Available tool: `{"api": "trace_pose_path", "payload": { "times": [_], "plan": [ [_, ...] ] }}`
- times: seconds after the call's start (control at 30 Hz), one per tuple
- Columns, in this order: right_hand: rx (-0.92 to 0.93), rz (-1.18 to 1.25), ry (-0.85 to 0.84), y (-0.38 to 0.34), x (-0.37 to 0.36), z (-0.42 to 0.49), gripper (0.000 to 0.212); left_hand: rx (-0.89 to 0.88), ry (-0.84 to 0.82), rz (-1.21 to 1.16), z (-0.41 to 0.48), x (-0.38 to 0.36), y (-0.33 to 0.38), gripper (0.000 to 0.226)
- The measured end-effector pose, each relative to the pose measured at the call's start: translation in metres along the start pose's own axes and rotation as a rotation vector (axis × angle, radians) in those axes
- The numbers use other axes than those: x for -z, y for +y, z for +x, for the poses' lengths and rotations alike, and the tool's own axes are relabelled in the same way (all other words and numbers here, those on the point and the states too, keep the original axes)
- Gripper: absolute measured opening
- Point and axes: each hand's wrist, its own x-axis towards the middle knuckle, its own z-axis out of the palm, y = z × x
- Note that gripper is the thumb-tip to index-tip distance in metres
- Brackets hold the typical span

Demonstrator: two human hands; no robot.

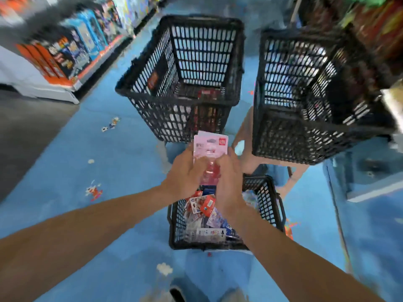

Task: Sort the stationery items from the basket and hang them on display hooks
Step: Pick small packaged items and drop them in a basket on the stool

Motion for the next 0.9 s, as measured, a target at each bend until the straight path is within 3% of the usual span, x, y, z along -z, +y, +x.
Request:
{"api": "trace_pose_path", "payload": {
  "times": [0.2,0.47,0.57,0.7,0.83,0.9],
  "plan": [
    [0.092,-0.028,-0.059,-0.165,-0.038,-0.004,0.030,-0.243,0.098,0.042,0.023,0.049,0.164,0.032],
    [0.044,0.004,-0.108,-0.317,-0.074,0.072,0.029,-0.325,0.218,0.139,0.121,0.094,0.300,0.026],
    [0.013,-0.009,-0.153,-0.332,-0.086,0.114,0.030,-0.300,0.275,0.173,0.165,0.104,0.301,0.021],
    [-0.116,-0.053,-0.143,-0.313,-0.099,0.177,0.018,-0.188,0.163,0.082,0.218,0.117,0.272,0.031],
    [-0.303,-0.142,-0.136,-0.277,-0.110,0.253,0.018,0.096,-0.033,-0.032,0.289,0.130,0.219,0.029],
    [-0.386,-0.126,-0.112,-0.253,-0.113,0.296,0.018,0.219,-0.051,-0.112,0.329,0.134,0.184,0.025]
  ]
}}
